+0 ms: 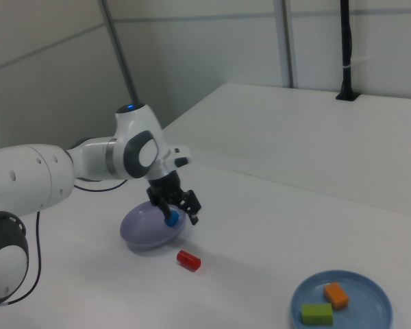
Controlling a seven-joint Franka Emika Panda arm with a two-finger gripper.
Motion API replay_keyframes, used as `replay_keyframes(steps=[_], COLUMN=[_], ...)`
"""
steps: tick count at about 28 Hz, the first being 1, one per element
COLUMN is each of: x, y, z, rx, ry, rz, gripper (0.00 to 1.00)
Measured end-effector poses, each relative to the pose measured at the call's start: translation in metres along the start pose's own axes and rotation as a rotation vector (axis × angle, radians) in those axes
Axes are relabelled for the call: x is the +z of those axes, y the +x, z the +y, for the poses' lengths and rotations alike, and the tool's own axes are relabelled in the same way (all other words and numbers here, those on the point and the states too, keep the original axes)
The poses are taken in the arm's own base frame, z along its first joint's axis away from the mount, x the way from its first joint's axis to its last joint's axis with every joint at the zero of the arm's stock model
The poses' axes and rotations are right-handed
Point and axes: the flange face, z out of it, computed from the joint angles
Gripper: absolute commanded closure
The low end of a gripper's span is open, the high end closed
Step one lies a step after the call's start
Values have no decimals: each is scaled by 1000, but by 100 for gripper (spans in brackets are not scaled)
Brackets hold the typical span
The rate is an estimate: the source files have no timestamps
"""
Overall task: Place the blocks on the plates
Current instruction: 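Move the gripper over the red block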
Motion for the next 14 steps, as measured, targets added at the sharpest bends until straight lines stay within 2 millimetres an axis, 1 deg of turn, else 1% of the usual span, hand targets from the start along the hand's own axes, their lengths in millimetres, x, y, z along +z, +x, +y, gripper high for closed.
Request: replay_keyframes(steps=[3,6,8,9,12,14], x=[-4,3,13,21,37,42], y=[-7,-17,-24,-28,-37,-41], z=[40,61,66,68,65,62], rx=[9,-30,-67,-93,-151,-182], ry=[-7,2,9,11,15,18], rz=[-32,-62,-87,-105,-138,-151], gripper=[0,0,0,0,0,0])
